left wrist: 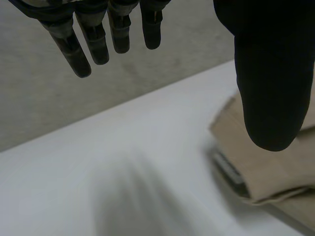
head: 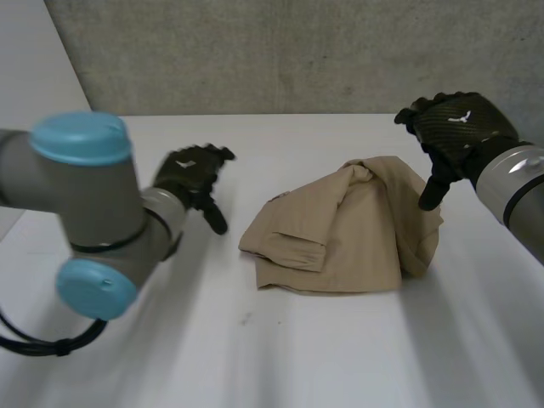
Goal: Fold the shorts.
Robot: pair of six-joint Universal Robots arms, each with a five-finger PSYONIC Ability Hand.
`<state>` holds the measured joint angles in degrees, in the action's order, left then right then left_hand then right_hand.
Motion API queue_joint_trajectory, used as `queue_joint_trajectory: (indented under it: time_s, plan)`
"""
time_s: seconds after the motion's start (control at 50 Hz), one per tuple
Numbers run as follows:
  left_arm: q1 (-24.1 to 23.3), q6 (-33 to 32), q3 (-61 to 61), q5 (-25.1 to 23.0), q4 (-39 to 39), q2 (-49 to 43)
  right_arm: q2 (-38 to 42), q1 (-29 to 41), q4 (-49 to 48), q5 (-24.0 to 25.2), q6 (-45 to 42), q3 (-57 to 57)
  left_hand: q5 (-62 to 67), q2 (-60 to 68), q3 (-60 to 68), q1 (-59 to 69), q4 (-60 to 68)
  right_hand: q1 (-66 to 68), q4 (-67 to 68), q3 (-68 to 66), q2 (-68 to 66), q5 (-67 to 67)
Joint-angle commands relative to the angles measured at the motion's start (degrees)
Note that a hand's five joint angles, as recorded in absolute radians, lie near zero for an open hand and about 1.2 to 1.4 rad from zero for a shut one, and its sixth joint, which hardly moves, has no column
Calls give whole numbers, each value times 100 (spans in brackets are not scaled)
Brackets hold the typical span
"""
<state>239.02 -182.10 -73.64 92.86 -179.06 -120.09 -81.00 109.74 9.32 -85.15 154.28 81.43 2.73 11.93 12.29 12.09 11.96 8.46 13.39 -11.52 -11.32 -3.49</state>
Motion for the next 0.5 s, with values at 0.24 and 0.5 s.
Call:
queue_joint_trajectory:
  time_s: [0.24,0.5]
  plan:
    - [-576,-150,1326,-94,-200,-1912,84,83,-124,-19,-30,57,5173,5253,5217,5236,5250,154,-339,152,132,349]
    - [-269,-1098,1458,926,-1262,-376,66,39,-150,-37,-83,13,6727,6807,6771,6791,6804,154,-339,152,132,349]
